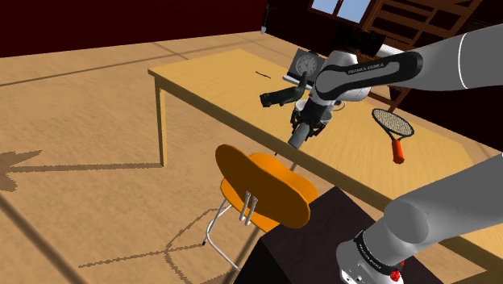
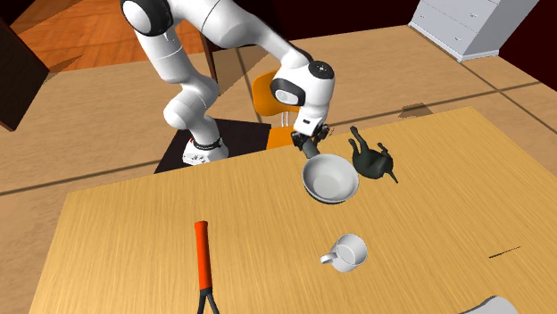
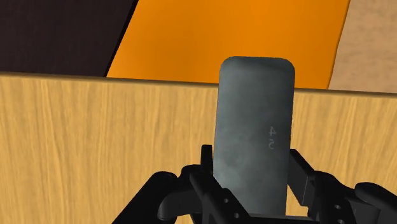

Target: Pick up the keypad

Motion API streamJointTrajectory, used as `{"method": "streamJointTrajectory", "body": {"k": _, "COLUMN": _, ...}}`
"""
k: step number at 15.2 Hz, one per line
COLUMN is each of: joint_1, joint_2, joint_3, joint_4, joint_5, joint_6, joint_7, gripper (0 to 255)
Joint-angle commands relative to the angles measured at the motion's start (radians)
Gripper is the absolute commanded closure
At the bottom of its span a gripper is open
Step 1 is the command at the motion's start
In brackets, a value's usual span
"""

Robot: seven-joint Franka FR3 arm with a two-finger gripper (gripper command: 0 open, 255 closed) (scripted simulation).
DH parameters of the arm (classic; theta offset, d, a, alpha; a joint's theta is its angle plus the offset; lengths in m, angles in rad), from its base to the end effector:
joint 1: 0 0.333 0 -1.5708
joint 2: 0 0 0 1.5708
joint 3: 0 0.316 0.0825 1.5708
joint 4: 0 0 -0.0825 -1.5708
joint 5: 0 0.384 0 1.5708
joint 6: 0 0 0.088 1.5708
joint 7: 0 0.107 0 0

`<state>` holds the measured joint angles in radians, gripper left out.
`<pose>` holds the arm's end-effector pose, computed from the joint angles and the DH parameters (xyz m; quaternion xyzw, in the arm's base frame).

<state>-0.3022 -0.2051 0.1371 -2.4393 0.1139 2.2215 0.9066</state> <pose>0.4510 -0.0715 0.3788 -0.8403 0.5412 0.0176 0.0266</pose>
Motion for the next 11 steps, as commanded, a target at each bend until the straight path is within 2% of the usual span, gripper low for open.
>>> {"method": "streamJointTrajectory", "body": {"k": 1, "joint_1": 0.001, "joint_2": -0.019, "joint_3": 0.0, "joint_4": 0.012, "joint_5": 0.0, "joint_6": -0.031, "joint_7": 0.002, "gripper": 255}}
{"method": "streamJointTrajectory", "body": {"k": 9, "joint_1": -0.001, "joint_2": -0.069, "joint_3": -0.005, "joint_4": 0.077, "joint_5": -0.002, "joint_6": -0.146, "joint_7": 0.007, "gripper": 255}}
{"method": "streamJointTrajectory", "body": {"k": 11, "joint_1": -0.001, "joint_2": -0.07, "joint_3": -0.005, "joint_4": 0.078, "joint_5": -0.002, "joint_6": -0.148, "joint_7": 0.007, "gripper": 255}}
